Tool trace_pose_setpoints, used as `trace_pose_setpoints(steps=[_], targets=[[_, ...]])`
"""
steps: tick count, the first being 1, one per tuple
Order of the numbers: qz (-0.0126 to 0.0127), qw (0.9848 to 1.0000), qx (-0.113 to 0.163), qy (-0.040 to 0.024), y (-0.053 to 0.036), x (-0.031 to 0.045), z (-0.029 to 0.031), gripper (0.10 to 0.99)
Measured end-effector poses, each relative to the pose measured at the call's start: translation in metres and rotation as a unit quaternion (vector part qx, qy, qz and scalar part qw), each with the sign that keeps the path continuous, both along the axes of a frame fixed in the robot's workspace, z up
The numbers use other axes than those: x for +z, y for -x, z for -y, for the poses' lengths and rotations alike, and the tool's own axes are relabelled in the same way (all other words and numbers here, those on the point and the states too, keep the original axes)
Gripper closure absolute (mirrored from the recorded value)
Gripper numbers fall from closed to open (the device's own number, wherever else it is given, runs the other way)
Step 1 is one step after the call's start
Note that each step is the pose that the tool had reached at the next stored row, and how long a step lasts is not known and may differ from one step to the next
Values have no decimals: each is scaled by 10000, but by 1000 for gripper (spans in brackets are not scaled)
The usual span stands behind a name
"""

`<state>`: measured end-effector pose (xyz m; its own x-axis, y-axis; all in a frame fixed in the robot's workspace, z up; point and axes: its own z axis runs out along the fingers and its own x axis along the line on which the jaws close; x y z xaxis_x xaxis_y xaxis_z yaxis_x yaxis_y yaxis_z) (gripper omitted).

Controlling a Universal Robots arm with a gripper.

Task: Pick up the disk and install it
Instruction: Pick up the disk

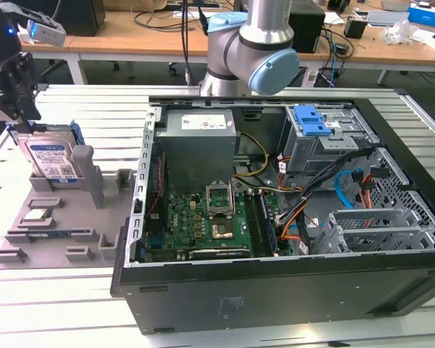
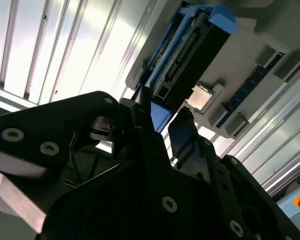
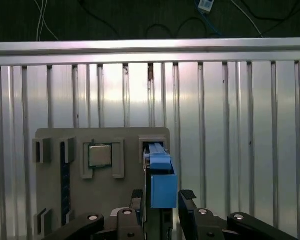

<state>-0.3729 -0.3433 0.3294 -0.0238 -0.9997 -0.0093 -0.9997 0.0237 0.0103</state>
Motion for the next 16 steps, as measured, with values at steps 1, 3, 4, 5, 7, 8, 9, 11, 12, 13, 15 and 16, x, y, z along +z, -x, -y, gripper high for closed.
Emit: trace_pose_setpoints(steps=[1,3,4,5,7,8,9,11,12,13,15,16], targets=[[0,10000,1,0,0,-29,0,663],[1,10000,5,1,0,-106,-1,663],[0,10000,7,1,0,-150,-1,663],[0,10000,8,2,0,-190,-1,663],[0,10000,9,12,0,-247,-3,663],[0,10000,9,14,0,-261,-4,663],[0,10000,9,19,0,-274,-5,663],[0,10000,10,49,0,-294,-8,663],[1,10000,11,60,0,-305,-8,663],[0,10000,11,68,0,-313,-10,663],[0,10000,11,74,-3,-342,-16,663],[0,10000,10,74,-3,-348,-18,663]])
